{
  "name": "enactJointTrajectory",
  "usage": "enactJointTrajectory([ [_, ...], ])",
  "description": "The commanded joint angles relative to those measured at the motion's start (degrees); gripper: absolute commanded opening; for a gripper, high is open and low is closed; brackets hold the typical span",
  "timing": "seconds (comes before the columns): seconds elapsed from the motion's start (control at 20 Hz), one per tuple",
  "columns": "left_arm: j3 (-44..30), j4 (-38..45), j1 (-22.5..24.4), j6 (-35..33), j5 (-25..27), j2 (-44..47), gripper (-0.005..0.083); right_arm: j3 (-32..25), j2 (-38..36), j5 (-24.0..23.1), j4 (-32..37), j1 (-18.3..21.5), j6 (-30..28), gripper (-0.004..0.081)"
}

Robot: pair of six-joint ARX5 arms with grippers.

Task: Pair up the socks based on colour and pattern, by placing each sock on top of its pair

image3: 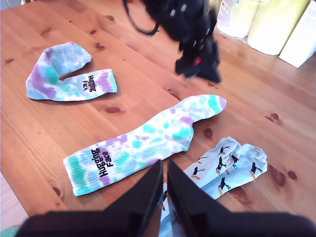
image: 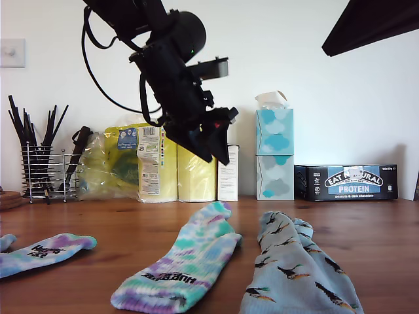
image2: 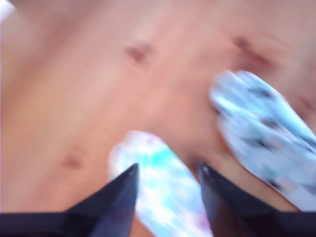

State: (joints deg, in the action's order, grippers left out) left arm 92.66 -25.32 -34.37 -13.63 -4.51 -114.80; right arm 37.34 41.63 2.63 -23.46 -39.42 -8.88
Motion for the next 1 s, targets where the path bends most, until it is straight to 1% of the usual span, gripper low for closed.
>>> enactJointTrajectory([
  [0.0,-0.3,-1.5,0.3,0.3,0.3,1.1,0.0434,-0.8,-0.3,0.3,0.2,0.1,0.1,0.0002],
  [0.05,-0.3,-3.9,0.3,0.3,0.3,1.4,0.0374,-0.8,-0.3,0.2,0.2,0.1,0.2,0.0001],
  [0.1,-0.3,-7.9,0.3,0.3,0.0,2.1,0.0258,-0.8,-0.3,0.2,0.1,0.1,0.7,-0.0001],
  [0.2,-0.3,-14.3,0.5,0.0,-2.8,3.2,-0.0031,-0.8,-0.7,0.2,-0.9,0.1,3.2,-0.0013],
  [0.25,-0.4,-16.7,0.8,0.0,-4.7,3.5,-0.0008,-0.8,-1.3,-0.2,-2.2,0.1,4.0,-0.0013],
  [0.4,-1.0,-20.9,2.8,-0.1,-11.8,5.4,-0.0019,-0.8,-5.0,-0.3,-8.5,0.2,6.3,-0.0013],
  [0.45,-2.1,-21.0,3.3,-0.2,-12.1,6.5,-0.0019,-0.8,-7.0,-0.3,-10.3,0.2,7.3,-0.0013],
  [0.55,-6.4,-19.3,4.7,-1.1,-11.9,10.8,-0.0019,-0.8,-11.5,-1.5,-13.4,0.2,9.2,-0.0013],
  [0.65,-12.9,-16.8,7.0,-1.5,-12.0,16.4,-0.0019,-0.8,-16.2,-2.8,-16.9,0.2,9.7,-0.0013],
  [0.75,-20.3,-13.5,10.6,-1.9,-12.7,22.4,-0.0019,-0.8,-20.4,-3.3,-21.4,0.2,10.9,-0.0013],
  [0.8,-23.8,-12.3,12.7,-3.4,-13.7,25.2,-0.0019,-0.6,-22.1,-3.3,-21.4,0.2,10.9,-0.0013],
  [0.85,-26.4,-12.0,14.7,-3.3,-14.4,27.2,-0.0019,-0.6,-23.6,-3.5,-21.5,0.2,10.8,-0.0013],
  [0.95,-28.5,-13.9,17.5,-2.8,-14.8,27.9,-0.0019,-0.6,-24.4,-5.1,-21.5,0.2,10.5,-0.0013],
])
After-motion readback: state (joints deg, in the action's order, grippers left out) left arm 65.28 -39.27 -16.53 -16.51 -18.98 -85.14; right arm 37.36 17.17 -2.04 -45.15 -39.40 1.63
